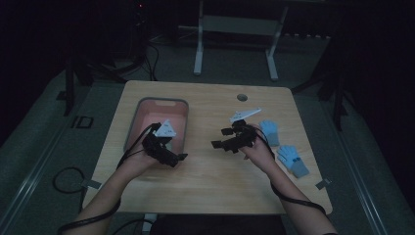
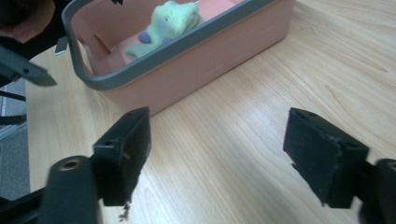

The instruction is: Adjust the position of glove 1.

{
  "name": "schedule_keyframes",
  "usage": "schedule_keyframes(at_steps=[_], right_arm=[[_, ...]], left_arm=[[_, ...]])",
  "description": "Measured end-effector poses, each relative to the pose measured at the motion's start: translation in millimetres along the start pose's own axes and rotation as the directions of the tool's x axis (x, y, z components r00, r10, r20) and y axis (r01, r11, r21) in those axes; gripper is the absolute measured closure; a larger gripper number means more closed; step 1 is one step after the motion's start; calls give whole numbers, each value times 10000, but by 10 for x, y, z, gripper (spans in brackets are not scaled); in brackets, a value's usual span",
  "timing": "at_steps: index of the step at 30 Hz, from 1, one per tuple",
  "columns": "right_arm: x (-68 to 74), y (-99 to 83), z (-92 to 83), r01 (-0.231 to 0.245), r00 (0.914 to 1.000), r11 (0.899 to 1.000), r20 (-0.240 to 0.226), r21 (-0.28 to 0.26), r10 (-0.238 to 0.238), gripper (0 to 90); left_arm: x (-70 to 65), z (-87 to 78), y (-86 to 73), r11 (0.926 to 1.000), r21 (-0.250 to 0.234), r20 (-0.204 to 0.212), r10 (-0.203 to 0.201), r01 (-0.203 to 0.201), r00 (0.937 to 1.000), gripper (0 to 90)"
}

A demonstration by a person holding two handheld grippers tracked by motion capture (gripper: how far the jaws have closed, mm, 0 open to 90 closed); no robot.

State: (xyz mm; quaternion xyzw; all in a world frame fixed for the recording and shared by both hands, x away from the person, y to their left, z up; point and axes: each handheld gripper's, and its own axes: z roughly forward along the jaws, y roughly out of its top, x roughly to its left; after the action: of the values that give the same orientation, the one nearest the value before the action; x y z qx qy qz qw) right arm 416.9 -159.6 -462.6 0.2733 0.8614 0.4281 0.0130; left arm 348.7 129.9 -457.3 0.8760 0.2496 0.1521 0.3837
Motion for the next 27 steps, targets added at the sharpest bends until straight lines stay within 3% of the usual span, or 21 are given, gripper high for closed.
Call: schedule_keyframes(at_steps=[6,10,17,23,27], right_arm=[[-43,-157,-132,-90,10000,9999,29,-114,91,174],[-88,-259,-204,-269,9996,9996,-50,113,269,197],[-137,-408,-314,-118,9999,9999,77,-42,118,169],[-207,-552,-424,-263,9995,9993,143,-255,267,155],[-249,-660,-500,-316,9991,9989,272,-358,326,140]], left_arm=[[-226,138,95,9991,-153,327,410,-406,9986,18],[-347,248,120,9977,-231,567,646,-634,9963,18],[-547,432,124,9956,-271,1191,921,-895,9886,18],[-742,601,41,9937,-354,1405,1104,-1065,9839,18],[-850,748,-83,9916,-54,1535,1286,-1293,9797,18]])
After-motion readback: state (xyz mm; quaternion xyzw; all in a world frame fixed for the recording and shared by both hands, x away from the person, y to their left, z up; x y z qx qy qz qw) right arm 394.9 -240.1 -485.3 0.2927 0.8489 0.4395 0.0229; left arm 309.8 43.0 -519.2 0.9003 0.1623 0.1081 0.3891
